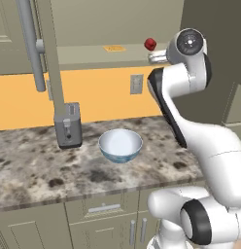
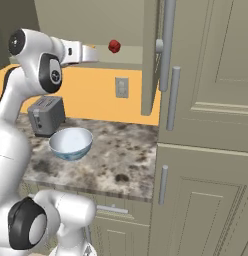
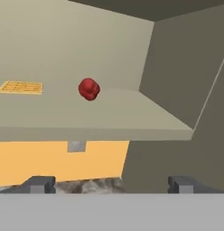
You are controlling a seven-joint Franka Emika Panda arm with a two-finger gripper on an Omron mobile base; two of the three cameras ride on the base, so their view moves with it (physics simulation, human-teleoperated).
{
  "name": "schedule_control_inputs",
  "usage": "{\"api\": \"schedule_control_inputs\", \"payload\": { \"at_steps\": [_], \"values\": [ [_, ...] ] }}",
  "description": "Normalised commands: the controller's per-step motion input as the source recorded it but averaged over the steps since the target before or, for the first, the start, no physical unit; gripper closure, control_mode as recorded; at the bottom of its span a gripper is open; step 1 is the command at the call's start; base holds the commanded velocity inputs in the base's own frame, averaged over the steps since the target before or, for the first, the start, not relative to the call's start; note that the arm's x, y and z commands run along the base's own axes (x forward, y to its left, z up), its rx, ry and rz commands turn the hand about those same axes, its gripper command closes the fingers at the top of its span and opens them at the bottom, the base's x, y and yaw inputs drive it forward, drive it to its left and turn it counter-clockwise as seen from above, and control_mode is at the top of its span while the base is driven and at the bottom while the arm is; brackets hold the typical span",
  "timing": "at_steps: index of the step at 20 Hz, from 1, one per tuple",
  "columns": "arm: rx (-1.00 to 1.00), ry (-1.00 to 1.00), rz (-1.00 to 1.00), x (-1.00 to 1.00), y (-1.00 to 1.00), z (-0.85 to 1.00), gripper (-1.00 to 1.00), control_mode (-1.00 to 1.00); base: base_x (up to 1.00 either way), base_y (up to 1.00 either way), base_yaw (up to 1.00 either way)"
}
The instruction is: Pick the bell pepper from the cabinet and place it in the bowl. Then pick the bowl and place it in the sink. Then turn on the sink facuet.
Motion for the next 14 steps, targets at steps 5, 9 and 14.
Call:
{"api": "schedule_control_inputs", "payload": {
  "at_steps": [5, 9, 14],
  "values": [
    [0.04, 0.00, 0.05, 0.72, -0.01, 0.00, -1.00, -1.00, 0.00, 0.00, 0.00],
    [0.06, 0.00, 0.01, 0.54, -0.01, 0.00, -1.00, -1.00, 0.00, 0.00, 0.00],
    [0.03, 0.00, 0.00, 0.53, -0.03, 0.00, -1.00, -1.00, 0.00, 0.00, 0.00]
  ]
}}
